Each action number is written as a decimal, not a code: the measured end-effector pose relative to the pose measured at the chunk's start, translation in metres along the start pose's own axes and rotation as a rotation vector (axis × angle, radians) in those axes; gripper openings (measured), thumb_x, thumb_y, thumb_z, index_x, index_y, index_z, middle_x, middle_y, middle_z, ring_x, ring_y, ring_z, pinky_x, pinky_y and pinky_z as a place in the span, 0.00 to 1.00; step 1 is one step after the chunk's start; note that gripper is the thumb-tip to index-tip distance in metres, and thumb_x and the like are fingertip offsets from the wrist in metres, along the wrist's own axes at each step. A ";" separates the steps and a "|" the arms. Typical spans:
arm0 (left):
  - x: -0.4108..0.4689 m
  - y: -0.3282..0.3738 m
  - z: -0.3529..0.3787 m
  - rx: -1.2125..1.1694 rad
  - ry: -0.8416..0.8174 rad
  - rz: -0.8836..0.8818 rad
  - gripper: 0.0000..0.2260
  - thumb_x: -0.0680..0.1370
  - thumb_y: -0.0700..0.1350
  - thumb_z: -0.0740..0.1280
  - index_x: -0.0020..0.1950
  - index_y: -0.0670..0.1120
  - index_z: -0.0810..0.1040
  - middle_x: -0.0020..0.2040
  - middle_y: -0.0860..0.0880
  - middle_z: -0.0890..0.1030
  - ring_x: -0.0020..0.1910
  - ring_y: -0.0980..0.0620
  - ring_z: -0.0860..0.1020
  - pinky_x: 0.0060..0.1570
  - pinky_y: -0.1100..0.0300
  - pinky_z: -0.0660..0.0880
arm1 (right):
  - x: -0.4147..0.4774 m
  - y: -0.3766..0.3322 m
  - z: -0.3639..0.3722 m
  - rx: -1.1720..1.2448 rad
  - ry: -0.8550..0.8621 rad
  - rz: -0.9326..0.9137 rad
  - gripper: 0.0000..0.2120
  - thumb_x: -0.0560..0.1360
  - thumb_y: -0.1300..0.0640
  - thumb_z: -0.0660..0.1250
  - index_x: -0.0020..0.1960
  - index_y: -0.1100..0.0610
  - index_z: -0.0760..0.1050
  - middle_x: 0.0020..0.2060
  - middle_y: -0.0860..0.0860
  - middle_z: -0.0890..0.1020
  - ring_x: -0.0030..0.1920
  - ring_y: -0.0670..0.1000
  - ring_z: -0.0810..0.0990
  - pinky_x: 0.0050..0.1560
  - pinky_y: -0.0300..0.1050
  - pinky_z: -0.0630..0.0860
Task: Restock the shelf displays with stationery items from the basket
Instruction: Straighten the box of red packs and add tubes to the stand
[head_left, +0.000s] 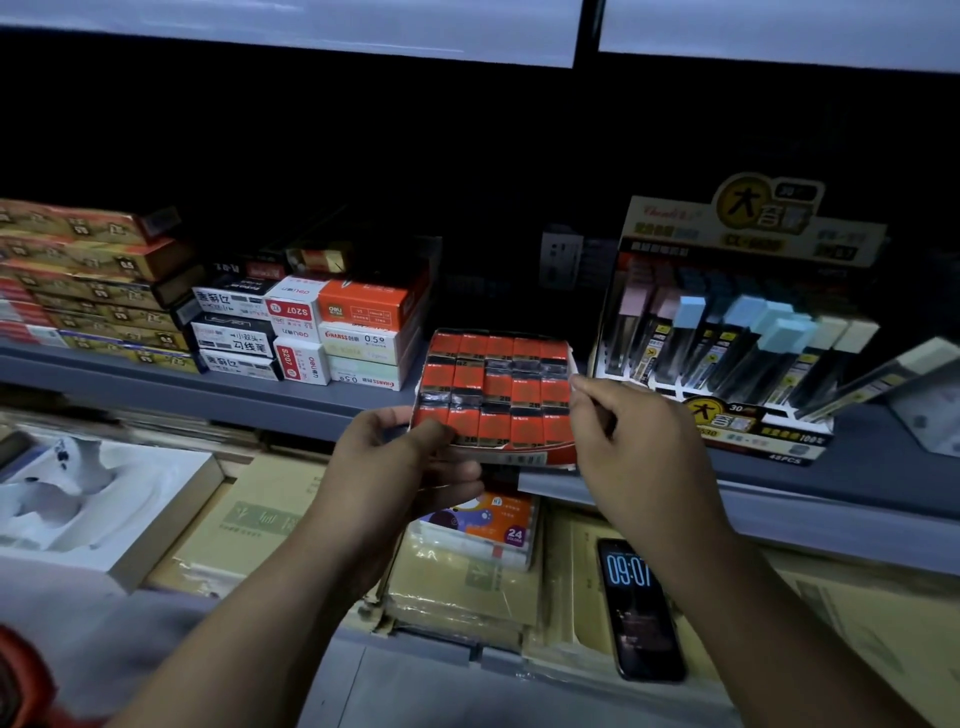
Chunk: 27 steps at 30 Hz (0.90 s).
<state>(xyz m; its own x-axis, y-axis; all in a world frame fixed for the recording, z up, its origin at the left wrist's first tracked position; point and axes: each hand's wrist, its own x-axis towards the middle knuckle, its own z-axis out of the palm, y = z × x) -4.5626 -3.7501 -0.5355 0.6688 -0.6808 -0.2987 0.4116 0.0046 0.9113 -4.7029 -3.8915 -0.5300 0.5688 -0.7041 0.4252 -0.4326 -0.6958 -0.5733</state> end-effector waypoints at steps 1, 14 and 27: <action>0.000 -0.001 0.001 0.002 0.009 0.011 0.15 0.80 0.38 0.68 0.66 0.38 0.72 0.48 0.35 0.85 0.47 0.38 0.86 0.42 0.52 0.83 | 0.000 -0.001 0.001 -0.029 -0.023 0.010 0.16 0.84 0.54 0.60 0.68 0.54 0.78 0.25 0.43 0.70 0.23 0.42 0.66 0.26 0.40 0.62; 0.001 -0.010 0.016 0.098 0.083 0.147 0.15 0.80 0.40 0.69 0.65 0.43 0.70 0.44 0.41 0.87 0.42 0.40 0.86 0.42 0.49 0.84 | 0.002 -0.006 0.000 -0.291 -0.091 0.120 0.25 0.84 0.47 0.50 0.78 0.53 0.64 0.32 0.49 0.77 0.31 0.49 0.75 0.31 0.43 0.61; 0.000 -0.019 0.043 0.126 0.180 0.227 0.12 0.81 0.41 0.68 0.61 0.48 0.70 0.36 0.44 0.84 0.34 0.47 0.83 0.41 0.45 0.85 | 0.013 0.029 0.000 -0.161 -0.044 0.236 0.31 0.82 0.38 0.52 0.80 0.53 0.61 0.51 0.59 0.82 0.47 0.60 0.82 0.40 0.48 0.74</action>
<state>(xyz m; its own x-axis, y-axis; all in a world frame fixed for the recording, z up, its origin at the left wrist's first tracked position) -4.5969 -3.7815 -0.5407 0.8384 -0.5321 -0.1182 0.1665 0.0435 0.9851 -4.7080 -3.9205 -0.5408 0.4671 -0.8449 0.2606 -0.6603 -0.5293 -0.5327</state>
